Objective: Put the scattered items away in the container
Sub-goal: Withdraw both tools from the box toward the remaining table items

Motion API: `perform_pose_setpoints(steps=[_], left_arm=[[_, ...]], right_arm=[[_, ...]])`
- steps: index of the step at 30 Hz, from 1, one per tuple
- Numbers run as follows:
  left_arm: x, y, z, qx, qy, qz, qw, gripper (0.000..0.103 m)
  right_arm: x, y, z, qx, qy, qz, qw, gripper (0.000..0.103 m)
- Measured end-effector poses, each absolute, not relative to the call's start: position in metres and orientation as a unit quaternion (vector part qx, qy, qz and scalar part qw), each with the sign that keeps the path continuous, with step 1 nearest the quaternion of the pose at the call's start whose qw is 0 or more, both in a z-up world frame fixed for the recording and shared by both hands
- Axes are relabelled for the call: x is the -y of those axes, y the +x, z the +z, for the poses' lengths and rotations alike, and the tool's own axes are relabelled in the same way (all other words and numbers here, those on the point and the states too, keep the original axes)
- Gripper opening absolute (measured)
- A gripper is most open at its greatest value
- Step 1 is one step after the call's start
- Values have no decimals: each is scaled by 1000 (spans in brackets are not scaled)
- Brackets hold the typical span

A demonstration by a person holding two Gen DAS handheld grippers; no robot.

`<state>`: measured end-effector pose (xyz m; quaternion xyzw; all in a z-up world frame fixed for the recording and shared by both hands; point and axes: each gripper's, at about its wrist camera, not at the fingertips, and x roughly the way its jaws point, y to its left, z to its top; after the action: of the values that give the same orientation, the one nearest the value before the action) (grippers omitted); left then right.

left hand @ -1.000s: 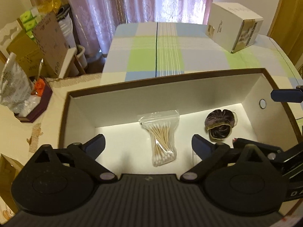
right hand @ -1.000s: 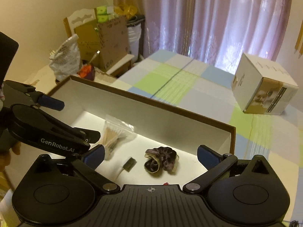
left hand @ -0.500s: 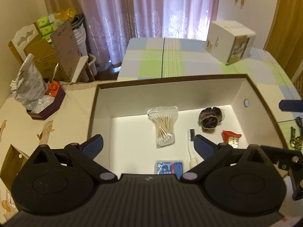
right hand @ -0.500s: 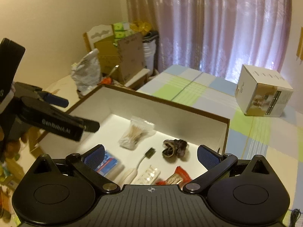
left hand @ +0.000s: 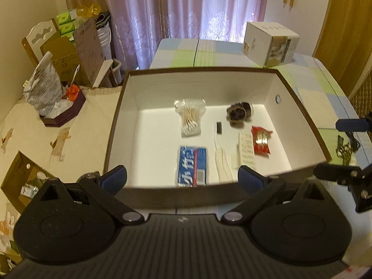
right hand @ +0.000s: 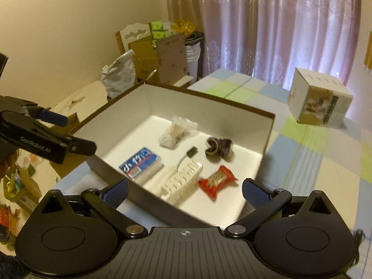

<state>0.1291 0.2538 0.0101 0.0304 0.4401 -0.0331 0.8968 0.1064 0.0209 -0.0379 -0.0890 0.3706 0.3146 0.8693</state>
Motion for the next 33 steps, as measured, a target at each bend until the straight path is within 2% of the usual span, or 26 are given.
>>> perform_pose_setpoints(steps=[18,33], left_arm=[[-181,93,-19,-495,40,-65,866,100],[-77,87,-39,-512,58,-155,843,99]], right_arm=[[41,79,-59,-431,-86,293,849,101],[158,60,-68,-474,-46,195,857,101]])
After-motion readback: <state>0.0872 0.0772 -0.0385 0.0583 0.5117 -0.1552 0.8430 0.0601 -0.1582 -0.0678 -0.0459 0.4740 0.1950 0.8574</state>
